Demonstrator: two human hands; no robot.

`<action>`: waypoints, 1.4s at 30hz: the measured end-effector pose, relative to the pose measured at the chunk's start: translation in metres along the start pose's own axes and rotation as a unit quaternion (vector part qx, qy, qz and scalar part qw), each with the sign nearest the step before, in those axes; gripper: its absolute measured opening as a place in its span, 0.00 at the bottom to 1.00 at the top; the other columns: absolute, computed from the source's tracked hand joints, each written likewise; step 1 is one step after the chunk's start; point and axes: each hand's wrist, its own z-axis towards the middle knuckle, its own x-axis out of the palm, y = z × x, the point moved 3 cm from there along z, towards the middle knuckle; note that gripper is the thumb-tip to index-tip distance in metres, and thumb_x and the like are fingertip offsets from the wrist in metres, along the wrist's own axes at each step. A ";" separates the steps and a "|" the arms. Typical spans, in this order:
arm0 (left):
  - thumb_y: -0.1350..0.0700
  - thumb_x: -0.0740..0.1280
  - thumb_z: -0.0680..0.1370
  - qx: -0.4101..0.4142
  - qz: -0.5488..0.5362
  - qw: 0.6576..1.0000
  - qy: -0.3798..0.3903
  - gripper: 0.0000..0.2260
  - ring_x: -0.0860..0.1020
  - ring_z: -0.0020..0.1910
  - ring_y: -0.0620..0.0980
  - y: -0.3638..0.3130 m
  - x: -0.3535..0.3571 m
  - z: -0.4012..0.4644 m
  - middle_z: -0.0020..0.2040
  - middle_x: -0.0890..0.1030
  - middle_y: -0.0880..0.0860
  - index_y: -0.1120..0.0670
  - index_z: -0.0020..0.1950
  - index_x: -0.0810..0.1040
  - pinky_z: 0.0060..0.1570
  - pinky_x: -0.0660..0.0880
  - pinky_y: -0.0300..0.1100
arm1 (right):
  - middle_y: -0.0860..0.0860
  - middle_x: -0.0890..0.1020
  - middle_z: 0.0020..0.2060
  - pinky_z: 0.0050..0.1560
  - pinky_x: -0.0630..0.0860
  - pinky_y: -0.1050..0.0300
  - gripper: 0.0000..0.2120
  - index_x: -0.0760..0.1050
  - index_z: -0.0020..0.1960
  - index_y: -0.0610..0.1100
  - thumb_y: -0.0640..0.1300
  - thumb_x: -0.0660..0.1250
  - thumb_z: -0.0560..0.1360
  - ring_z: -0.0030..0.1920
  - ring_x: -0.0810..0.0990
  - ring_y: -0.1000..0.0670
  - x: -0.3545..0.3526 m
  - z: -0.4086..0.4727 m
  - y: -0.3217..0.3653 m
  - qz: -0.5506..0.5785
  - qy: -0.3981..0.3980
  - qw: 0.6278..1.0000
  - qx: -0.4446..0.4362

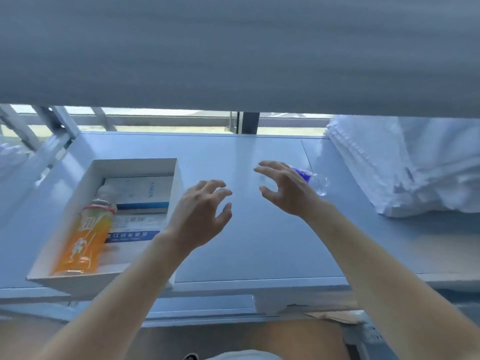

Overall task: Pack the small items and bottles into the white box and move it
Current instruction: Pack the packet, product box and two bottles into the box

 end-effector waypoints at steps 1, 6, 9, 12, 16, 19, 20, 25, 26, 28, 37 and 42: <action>0.49 0.65 0.81 0.004 -0.003 1.000 0.007 0.15 0.76 0.64 0.53 -0.007 0.007 0.005 0.66 0.79 0.51 0.52 0.64 0.81 0.61 0.76 0.50 | 0.50 0.73 0.74 0.75 0.66 0.48 0.23 0.74 0.74 0.47 0.45 0.69 0.79 0.75 0.69 0.47 -0.004 -0.008 -0.013 0.000 0.001 1.000 0.021; 0.50 0.67 0.79 0.014 -0.015 0.999 0.044 0.15 0.76 0.64 0.54 -0.037 0.047 0.022 0.66 0.78 0.50 0.52 0.65 0.80 0.60 0.75 0.51 | 0.49 0.75 0.71 0.70 0.67 0.52 0.22 0.76 0.70 0.45 0.41 0.70 0.76 0.71 0.72 0.45 -0.016 -0.044 -0.072 0.007 0.006 0.996 0.090; 0.47 0.70 0.78 0.013 -0.009 0.997 0.078 0.19 0.74 0.66 0.54 -0.052 0.069 0.028 0.67 0.77 0.50 0.52 0.67 0.78 0.62 0.74 0.51 | 0.49 0.74 0.72 0.71 0.70 0.47 0.24 0.75 0.71 0.45 0.42 0.71 0.76 0.72 0.72 0.44 -0.017 -0.060 -0.103 0.007 0.006 0.993 0.115; 0.45 0.72 0.77 0.002 -0.014 0.995 0.101 0.23 0.73 0.68 0.54 -0.064 0.087 0.031 0.69 0.76 0.50 0.52 0.69 0.77 0.64 0.73 0.52 | 0.49 0.72 0.74 0.71 0.70 0.45 0.26 0.74 0.73 0.46 0.43 0.71 0.75 0.73 0.70 0.44 -0.014 -0.069 -0.130 0.003 0.016 0.992 0.124; 0.46 0.74 0.76 -0.014 -0.023 0.994 0.101 0.24 0.73 0.67 0.54 -0.075 0.104 0.031 0.69 0.75 0.50 0.52 0.70 0.76 0.64 0.73 0.52 | 0.51 0.70 0.75 0.69 0.71 0.43 0.30 0.69 0.75 0.49 0.47 0.71 0.75 0.73 0.69 0.43 -0.008 -0.069 -0.160 -0.008 0.022 0.990 0.142; 0.46 0.74 0.76 -0.026 -0.022 0.994 0.101 0.24 0.73 0.67 0.53 -0.080 0.111 0.026 0.69 0.75 0.49 0.52 0.70 0.76 0.63 0.74 0.51 | 0.49 0.63 0.78 0.69 0.67 0.41 0.36 0.61 0.80 0.50 0.50 0.71 0.75 0.75 0.64 0.42 0.001 -0.065 -0.179 -0.026 0.054 0.984 0.165; 0.45 0.74 0.76 -0.031 -0.022 0.994 0.100 0.24 0.73 0.68 0.53 -0.080 0.112 0.024 0.69 0.75 0.49 0.52 0.70 0.76 0.63 0.74 0.50 | 0.49 0.61 0.79 0.69 0.66 0.41 0.37 0.60 0.81 0.51 0.51 0.71 0.75 0.76 0.63 0.42 0.004 -0.063 -0.185 -0.032 0.059 0.984 0.166; 0.45 0.73 0.76 -0.056 -0.016 0.994 0.095 0.24 0.73 0.67 0.53 -0.077 0.113 0.015 0.69 0.75 0.48 0.51 0.70 0.76 0.61 0.75 0.52 | 0.47 0.59 0.80 0.72 0.66 0.41 0.39 0.57 0.81 0.49 0.50 0.72 0.76 0.78 0.61 0.42 0.017 -0.045 -0.207 -0.027 0.076 0.982 0.169; 0.45 0.73 0.77 -0.061 -0.015 0.994 0.093 0.24 0.73 0.67 0.53 -0.076 0.112 0.014 0.68 0.75 0.48 0.51 0.70 0.76 0.61 0.75 0.52 | 0.46 0.60 0.80 0.73 0.67 0.41 0.39 0.58 0.81 0.47 0.49 0.72 0.76 0.77 0.62 0.41 0.020 -0.042 -0.210 -0.021 0.074 0.983 0.167; 0.45 0.73 0.77 -0.067 -0.014 0.994 0.089 0.23 0.73 0.67 0.52 -0.076 0.110 0.010 0.69 0.75 0.48 0.51 0.70 0.76 0.61 0.75 0.51 | 0.45 0.65 0.77 0.72 0.68 0.42 0.37 0.61 0.80 0.45 0.46 0.73 0.76 0.74 0.66 0.39 0.024 -0.036 -0.215 -0.010 0.056 0.986 0.157; 0.46 0.72 0.78 -0.076 -0.012 0.994 0.073 0.22 0.73 0.67 0.52 -0.080 0.111 0.003 0.68 0.76 0.48 0.52 0.69 0.77 0.63 0.74 0.50 | 0.52 0.78 0.66 0.54 0.68 0.58 0.31 0.73 0.71 0.49 0.43 0.74 0.69 0.61 0.75 0.42 0.024 -0.037 -0.220 0.016 -0.007 0.991 0.132; 0.47 0.73 0.77 -0.061 -0.009 0.995 0.075 0.23 0.73 0.66 0.53 -0.094 0.117 0.010 0.68 0.76 0.50 0.53 0.70 0.77 0.63 0.74 0.51 | 0.58 0.77 0.65 0.54 0.69 0.59 0.31 0.73 0.69 0.54 0.43 0.73 0.67 0.61 0.74 0.48 0.024 -0.068 -0.204 0.041 0.013 0.995 0.094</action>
